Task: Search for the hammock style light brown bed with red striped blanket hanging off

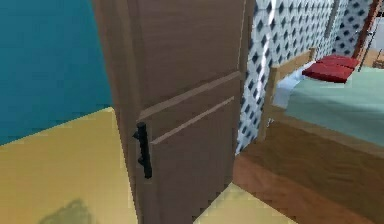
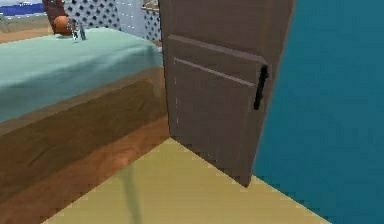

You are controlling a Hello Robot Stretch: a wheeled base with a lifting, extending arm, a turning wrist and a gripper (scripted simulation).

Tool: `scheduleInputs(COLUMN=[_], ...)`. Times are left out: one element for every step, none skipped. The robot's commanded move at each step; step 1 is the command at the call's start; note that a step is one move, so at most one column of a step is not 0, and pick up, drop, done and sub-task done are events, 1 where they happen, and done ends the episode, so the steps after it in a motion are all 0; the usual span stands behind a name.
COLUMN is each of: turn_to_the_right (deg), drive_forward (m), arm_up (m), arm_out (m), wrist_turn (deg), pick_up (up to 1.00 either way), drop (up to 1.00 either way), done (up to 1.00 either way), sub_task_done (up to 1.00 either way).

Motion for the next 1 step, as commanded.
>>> scheduleInputs(turn_to_the_right=[0.0], drive_forward=[0.15], arm_up=[0.0], arm_out=[0.0], wrist_turn=[0.0], pick_up=[0.0], drop=[0.0], done=[0.0], sub_task_done=[0.0])
